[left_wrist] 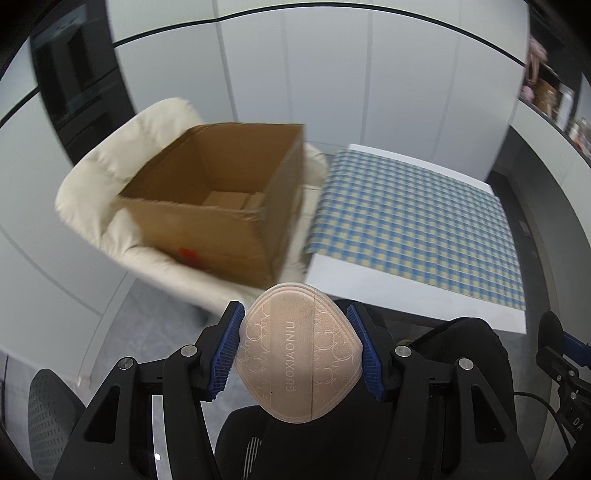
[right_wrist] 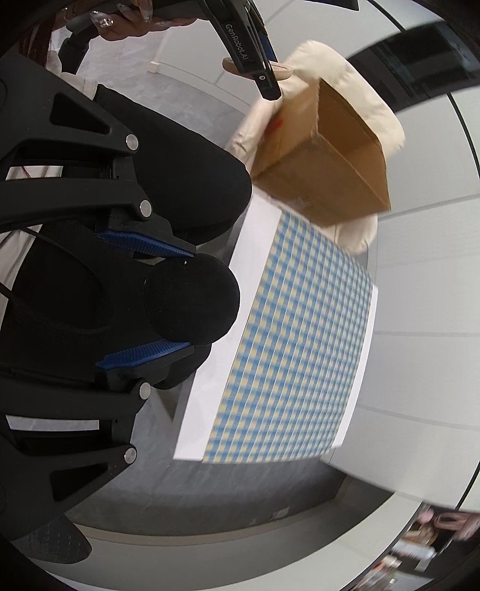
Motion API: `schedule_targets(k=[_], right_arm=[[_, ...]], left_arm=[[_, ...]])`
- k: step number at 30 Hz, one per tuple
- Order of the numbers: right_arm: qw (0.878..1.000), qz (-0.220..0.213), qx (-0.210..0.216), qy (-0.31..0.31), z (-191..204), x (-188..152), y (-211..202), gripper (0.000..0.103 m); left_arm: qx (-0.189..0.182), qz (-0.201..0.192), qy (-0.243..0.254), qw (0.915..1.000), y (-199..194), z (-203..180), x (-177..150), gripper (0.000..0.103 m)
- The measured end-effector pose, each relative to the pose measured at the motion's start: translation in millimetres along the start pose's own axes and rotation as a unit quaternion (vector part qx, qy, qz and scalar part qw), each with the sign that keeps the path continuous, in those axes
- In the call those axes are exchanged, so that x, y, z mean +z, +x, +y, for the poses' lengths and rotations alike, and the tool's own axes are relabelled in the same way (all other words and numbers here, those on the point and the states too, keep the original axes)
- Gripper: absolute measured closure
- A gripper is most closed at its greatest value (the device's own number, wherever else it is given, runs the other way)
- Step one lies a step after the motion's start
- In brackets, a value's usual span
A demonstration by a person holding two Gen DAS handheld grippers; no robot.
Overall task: Organize objects
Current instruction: 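Carry the held puff and compact back and over toward the cardboard box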
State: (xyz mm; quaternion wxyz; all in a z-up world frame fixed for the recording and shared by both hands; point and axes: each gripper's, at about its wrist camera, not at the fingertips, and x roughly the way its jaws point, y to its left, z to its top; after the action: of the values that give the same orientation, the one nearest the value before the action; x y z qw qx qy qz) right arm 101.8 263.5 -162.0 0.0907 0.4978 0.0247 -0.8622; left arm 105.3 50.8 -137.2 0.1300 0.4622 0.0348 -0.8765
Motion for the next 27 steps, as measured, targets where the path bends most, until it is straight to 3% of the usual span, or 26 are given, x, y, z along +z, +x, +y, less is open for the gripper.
schedule_targets(k=[16, 27], right_arm=[[0.993, 0.008, 0.061, -0.103, 82, 18, 20, 0.056], [0.985, 0.01, 0.081, -0.151, 132, 27, 29, 0.056]], left_arm=[[0.07, 0.01, -0.088, 0.9936, -14, 84, -26, 0.044], [0.092, 0.022, -0.131, 0.9868, -10, 128, -36, 0.044]])
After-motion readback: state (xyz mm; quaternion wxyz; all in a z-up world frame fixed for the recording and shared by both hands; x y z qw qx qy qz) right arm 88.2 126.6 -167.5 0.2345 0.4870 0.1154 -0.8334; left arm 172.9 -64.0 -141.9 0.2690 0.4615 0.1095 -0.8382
